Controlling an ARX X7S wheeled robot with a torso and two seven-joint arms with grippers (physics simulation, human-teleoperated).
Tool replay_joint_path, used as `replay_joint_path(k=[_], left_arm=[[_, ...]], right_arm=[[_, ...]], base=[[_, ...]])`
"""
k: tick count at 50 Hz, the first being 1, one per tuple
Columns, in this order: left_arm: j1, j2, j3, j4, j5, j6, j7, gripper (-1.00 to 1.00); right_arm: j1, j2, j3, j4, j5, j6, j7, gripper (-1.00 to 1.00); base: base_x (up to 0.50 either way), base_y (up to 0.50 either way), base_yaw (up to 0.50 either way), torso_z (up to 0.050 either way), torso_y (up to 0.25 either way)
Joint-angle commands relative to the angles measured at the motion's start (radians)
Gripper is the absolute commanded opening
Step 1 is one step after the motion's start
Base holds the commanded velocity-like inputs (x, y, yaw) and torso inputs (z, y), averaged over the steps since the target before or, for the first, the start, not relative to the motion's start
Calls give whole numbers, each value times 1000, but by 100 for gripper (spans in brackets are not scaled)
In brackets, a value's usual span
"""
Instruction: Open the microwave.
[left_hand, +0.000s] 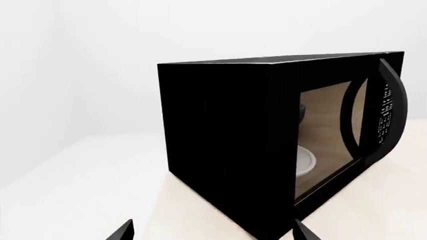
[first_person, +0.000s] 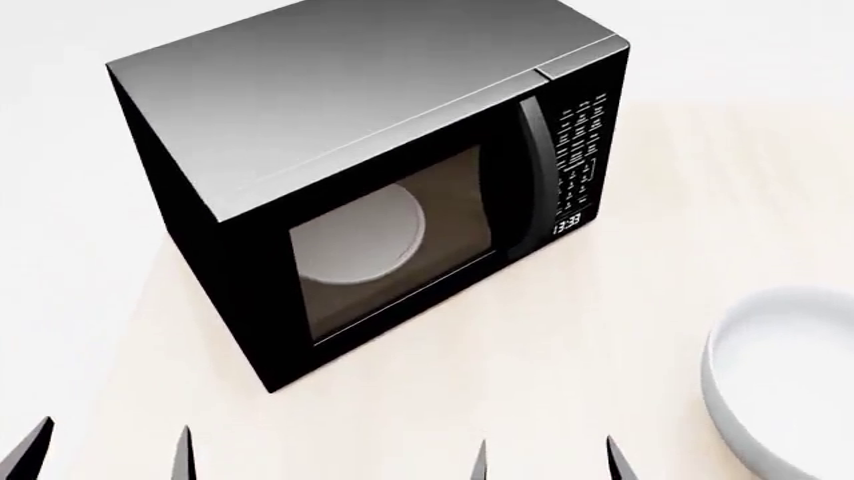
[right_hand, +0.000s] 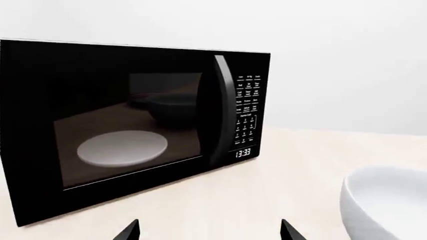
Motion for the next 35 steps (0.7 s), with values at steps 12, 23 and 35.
replay_joint_path(k=[12,23,35], left_arm=[[-6,-10,15,-7,-16,2,-8,100],[8,-20,5,29,-51,4,-9,100],[28,-41,3,90,-75,1,-18,100]], right_arm=[[-10,13,-21,-40,8,20,16,100],[9,33,-25,-163,44,142,17,100],[275,74,18,-243,212,470,-64,100]], base=[[0,0,0,5,-150],[0,0,0,1,-24],[0,0,0,0,0]])
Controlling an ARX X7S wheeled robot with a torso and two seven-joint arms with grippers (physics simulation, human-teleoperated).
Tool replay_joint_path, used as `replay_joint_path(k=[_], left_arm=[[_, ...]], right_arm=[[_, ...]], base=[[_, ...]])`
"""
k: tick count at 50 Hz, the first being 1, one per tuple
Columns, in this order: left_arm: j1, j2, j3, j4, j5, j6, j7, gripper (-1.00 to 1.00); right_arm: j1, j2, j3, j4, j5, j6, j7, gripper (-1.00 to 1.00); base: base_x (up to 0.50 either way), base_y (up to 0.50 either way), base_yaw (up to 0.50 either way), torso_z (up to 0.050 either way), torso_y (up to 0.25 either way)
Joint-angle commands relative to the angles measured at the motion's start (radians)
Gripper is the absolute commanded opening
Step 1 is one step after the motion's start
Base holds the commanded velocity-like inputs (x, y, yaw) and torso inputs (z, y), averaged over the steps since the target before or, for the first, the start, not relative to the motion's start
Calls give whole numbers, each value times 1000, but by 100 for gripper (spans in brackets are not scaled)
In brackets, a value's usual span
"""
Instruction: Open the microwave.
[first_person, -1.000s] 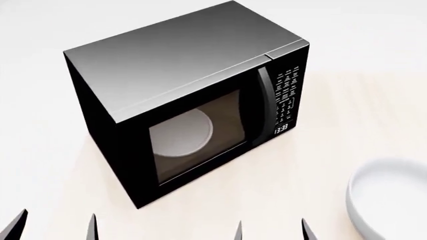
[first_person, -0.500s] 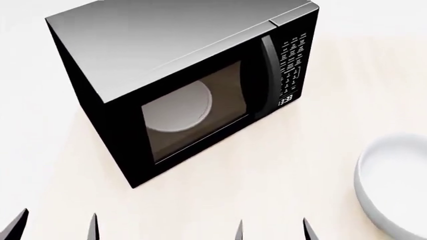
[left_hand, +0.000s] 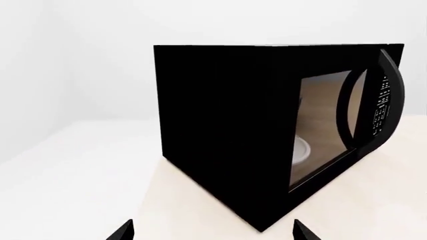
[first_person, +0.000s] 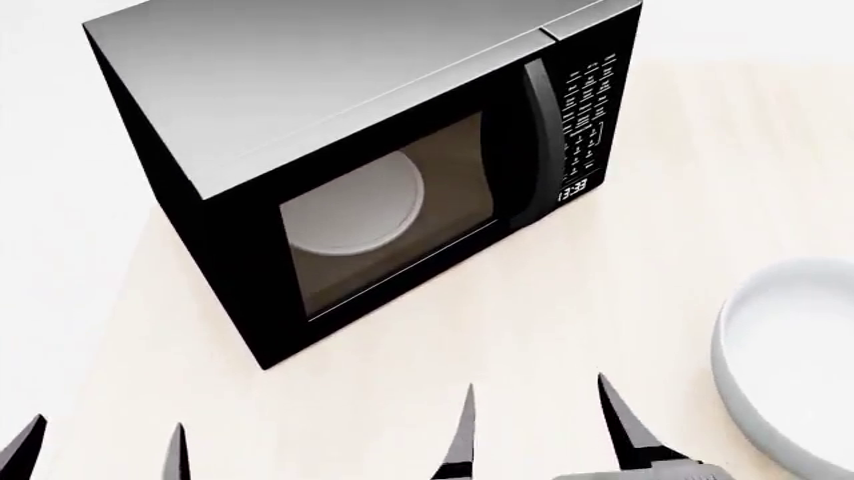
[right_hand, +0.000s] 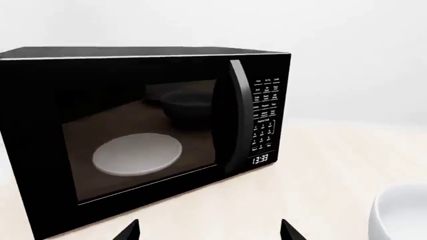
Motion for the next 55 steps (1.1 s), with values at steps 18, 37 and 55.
replay_joint_path(k=[18,37,55], left_arm=[[4,-31,-4,32,-49,4,-26,100],[10,-45,8,44,-63,12,-40,100],[13,-59,16,48,-73,15,-51,100]], right_arm=[[450,26,-29,169,112,282,-112,100],[596,29,-34,340,80,288,-110,100],[700,12,-66,456,59,296,-111,100]], base=[[0,0,0,0,0],[0,0,0,0,0],[0,0,0,0,0]])
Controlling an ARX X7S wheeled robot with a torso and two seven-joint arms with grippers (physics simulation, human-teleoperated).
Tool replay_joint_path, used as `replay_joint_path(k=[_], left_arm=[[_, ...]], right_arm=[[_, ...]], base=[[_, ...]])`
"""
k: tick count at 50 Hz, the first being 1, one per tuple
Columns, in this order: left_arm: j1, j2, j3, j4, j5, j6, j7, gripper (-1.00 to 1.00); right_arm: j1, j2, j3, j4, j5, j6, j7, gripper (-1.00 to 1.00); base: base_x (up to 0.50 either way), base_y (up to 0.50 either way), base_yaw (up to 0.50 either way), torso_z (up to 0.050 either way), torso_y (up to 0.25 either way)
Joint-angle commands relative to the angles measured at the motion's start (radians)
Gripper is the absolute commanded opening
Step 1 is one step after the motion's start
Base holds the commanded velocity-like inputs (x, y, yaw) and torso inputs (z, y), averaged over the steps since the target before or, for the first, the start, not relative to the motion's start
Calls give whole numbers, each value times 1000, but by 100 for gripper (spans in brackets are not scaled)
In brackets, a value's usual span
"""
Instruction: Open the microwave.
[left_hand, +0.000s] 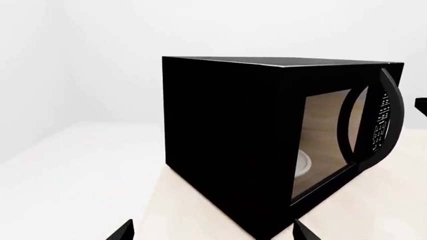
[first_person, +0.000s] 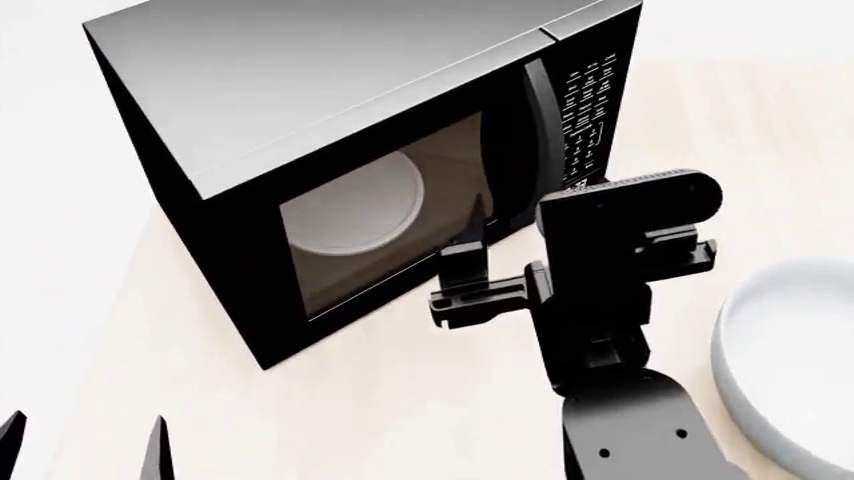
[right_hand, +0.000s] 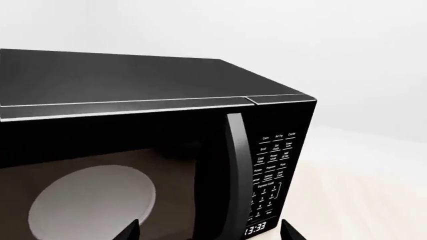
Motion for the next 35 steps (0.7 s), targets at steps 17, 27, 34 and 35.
replay_joint_path(k=[17,27,34,35], left_arm=[[-13,-13,8,-10,-18,1,-14,100],[-8,-19,10,2,-35,-2,-13,100],[-8,-24,4,8,-48,-3,-15,100],[-7,-25,4,10,-50,-4,-14,100]], right_arm=[[113,-16,-28,192,-13,-39,-26,100],[154,-24,-31,294,-20,-65,-32,100],[178,-43,-48,359,-33,-99,-33,100],[185,-46,-50,369,-34,-101,-33,100]], base=[[0,0,0,0,0],[0,0,0,0,0],[0,0,0,0,0],[0,0,0,0,0]])
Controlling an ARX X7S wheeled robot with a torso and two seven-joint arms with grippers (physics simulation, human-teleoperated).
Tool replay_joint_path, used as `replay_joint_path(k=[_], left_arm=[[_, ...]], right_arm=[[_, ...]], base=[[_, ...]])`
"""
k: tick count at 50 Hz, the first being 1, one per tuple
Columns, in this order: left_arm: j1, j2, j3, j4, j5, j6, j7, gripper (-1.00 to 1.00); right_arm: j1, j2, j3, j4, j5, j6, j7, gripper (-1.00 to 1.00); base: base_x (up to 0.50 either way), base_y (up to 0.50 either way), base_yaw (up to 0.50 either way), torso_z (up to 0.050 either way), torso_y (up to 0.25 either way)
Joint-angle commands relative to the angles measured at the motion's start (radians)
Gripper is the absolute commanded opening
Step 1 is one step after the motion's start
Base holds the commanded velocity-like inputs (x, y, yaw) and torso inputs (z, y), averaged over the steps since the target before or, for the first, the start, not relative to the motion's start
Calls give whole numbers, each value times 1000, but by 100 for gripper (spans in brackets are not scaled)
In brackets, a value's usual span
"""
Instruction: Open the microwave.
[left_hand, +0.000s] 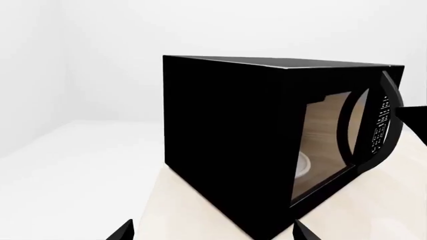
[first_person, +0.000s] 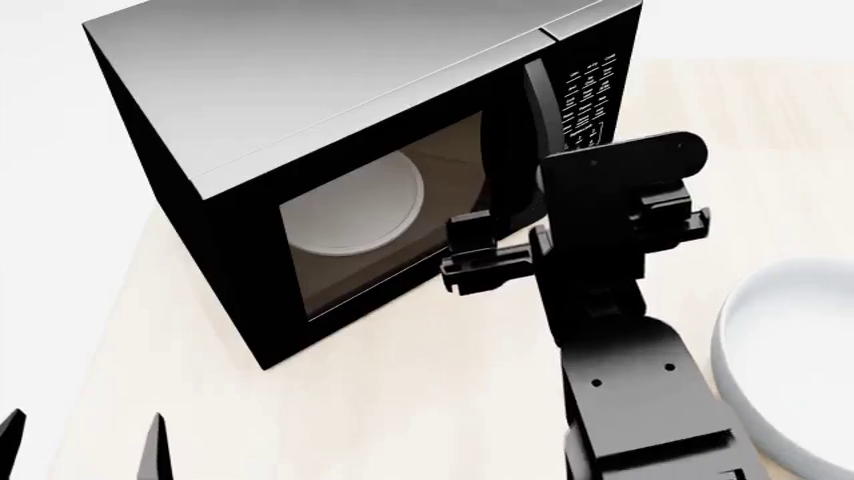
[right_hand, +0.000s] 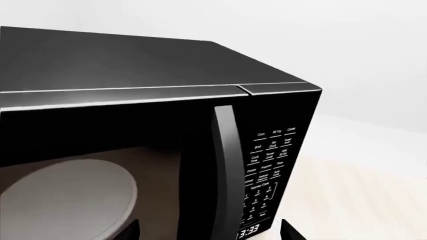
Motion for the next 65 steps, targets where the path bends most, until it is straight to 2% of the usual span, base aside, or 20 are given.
replay_joint_path(k=[1,14,30,45,65], left_arm=[[2,-8,-3,10,-19,-2,-1,100],[-4,-9,6,-6,-22,4,1,100],[-1,-15,8,1,-26,6,-8,100],[-1,-19,19,-1,-26,8,-10,100],[1,-25,28,12,-18,7,-24,100]], right_arm=[[47,-20,-16,103,-14,-36,-4,100],[119,-43,-34,289,-37,-121,-17,100],[171,-52,-52,397,-51,-156,-21,100],[235,-83,-66,606,-66,-273,-36,100],[271,-95,-71,695,-60,-321,-46,100]], base=[[0,0,0,0,0],[0,0,0,0,0],[0,0,0,0,0],[0,0,0,0,0],[0,0,0,0,0]])
